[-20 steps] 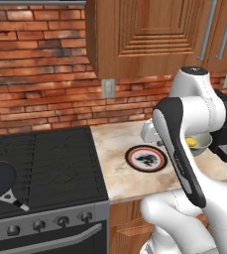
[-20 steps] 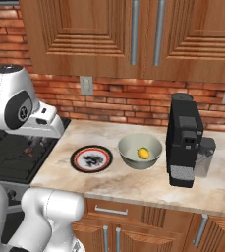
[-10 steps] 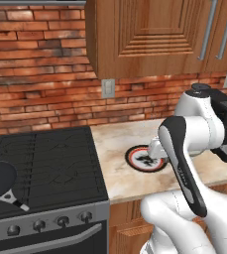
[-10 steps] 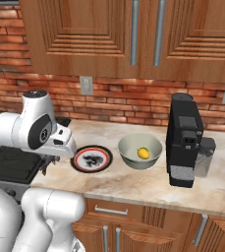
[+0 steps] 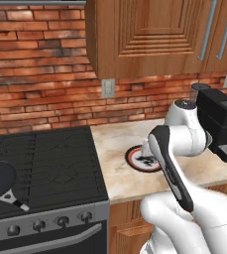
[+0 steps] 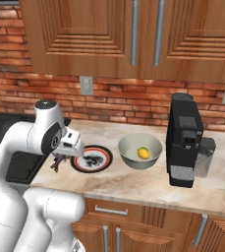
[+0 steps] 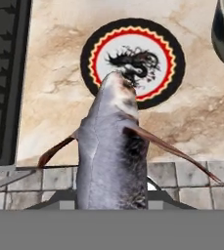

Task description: Place the fish on the plate and place the lemon on the same plate.

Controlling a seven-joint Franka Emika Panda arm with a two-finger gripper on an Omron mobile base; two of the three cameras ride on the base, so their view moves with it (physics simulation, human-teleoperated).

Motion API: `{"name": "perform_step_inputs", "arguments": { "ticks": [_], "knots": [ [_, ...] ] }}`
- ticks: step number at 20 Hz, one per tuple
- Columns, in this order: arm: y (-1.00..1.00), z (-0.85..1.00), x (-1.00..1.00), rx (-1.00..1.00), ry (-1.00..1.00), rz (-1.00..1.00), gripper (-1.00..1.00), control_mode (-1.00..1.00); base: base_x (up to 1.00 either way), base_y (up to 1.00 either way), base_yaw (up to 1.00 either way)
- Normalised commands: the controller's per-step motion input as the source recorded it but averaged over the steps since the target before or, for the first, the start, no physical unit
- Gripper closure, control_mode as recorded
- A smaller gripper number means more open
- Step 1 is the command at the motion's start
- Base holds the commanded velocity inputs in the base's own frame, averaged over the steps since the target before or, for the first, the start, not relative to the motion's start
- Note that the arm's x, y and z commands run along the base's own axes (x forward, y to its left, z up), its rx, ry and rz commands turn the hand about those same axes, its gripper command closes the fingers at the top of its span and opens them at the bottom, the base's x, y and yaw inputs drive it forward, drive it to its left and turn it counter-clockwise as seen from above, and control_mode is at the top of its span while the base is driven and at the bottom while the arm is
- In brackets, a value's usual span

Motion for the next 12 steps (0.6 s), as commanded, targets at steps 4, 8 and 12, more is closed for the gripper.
{"name": "perform_step_inputs", "arguments": {
  "ticks": [4,8,12],
  "knots": [
    [0.01,0.00,1.00,-0.08,0.02,-0.10,1.00,-1.00,0.00,0.00,0.00],
    [0.01,-0.10,0.98,-0.04,0.00,-0.08,1.00,-1.00,0.00,0.00,0.00],
    [0.00,-0.44,0.59,0.00,0.00,-0.03,1.00,-1.00,0.00,0.00,0.00]
  ]
}}
